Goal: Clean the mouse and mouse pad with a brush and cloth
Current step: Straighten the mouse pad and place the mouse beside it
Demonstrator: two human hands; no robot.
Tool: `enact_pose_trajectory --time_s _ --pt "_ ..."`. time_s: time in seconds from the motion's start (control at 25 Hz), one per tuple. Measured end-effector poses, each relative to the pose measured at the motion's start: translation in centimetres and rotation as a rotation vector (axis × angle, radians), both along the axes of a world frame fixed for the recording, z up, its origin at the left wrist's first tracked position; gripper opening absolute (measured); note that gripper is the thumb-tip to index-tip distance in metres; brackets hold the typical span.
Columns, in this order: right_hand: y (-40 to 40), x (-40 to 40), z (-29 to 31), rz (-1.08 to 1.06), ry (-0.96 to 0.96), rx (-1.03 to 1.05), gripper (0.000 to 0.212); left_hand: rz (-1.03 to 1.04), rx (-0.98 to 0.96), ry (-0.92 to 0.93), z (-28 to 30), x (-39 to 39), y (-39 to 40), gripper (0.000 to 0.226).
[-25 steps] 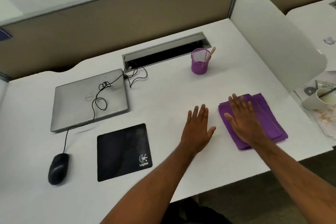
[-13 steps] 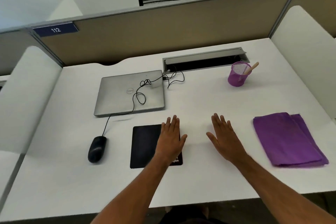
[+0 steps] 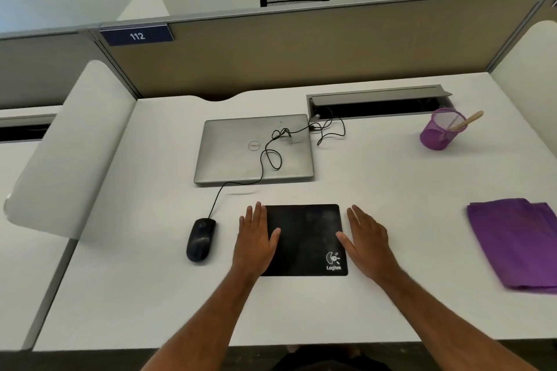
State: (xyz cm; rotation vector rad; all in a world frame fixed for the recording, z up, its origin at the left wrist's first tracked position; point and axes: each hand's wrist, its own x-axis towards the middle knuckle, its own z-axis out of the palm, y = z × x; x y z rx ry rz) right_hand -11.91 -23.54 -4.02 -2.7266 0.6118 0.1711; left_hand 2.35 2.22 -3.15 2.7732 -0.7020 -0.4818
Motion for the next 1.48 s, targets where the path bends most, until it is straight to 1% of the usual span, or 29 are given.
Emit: enact_pose_trajectory --time_s 0.12,0.24,0.36,0.44,0.52,0.76,0.88,1.0,1.08,1.2,1.36,1.48 --pt "1.7 0.6 0.0 -0.113 0.031 -0.077 0.063 0.05 -0.044 0.029 -0.1 0.7 1.1 0.073" --pt "2.6 1.0 -0.2 -0.189 0.059 -0.056 0.059 0.096 -0.108 0.041 -0.2 1.2 1.3 0.067" --pt "2.9 1.3 -0.1 -0.245 0.057 0.042 0.056 0.106 -0.119 0.009 0.1 2.0 0.9 0.058" --pt "3.0 1.7 0.2 -0.311 0.018 0.151 0.054 0.089 -0.094 -0.021 0.2 2.5 0.7 0.052" --pt "2.8 1.9 0.3 -0.366 -0.012 0.22 0.05 0.105 -0.113 -0.022 0.4 3.0 0.5 0.047" --pt "2.5 2.4 0.8 -0.405 -0.024 0.301 0.042 0.233 -0.218 0.09 1.2 4.4 -0.6 0.034" --pt "2.4 2.5 0.8 -0.433 -0.055 0.358 0.037 0.278 -0.206 0.102 1.4 4.2 -0.9 0.031" --pt "2.4 3.0 1.0 -0.496 -0.084 0.457 0.029 0.331 -0.166 0.113 1.6 3.8 -0.8 0.025" --pt "2.5 3.4 1.0 -0.54 -0.075 0.478 0.022 0.399 -0.241 0.196 1.6 3.7 -0.5 0.025" --pt "2.5 3.9 1.1 -0.548 -0.039 0.449 0.015 0.503 -0.403 0.311 1.7 3.5 0.1 0.023" --pt "1.9 4.0 0.9 -0.515 -0.043 0.406 0.008 0.534 -0.47 0.339 1.8 3.3 0.3 0.016" --pt "0.8 4.0 0.8 -0.522 -0.127 0.52 0.006 0.514 -0.479 0.309 2.1 3.2 -0.4 0.017"
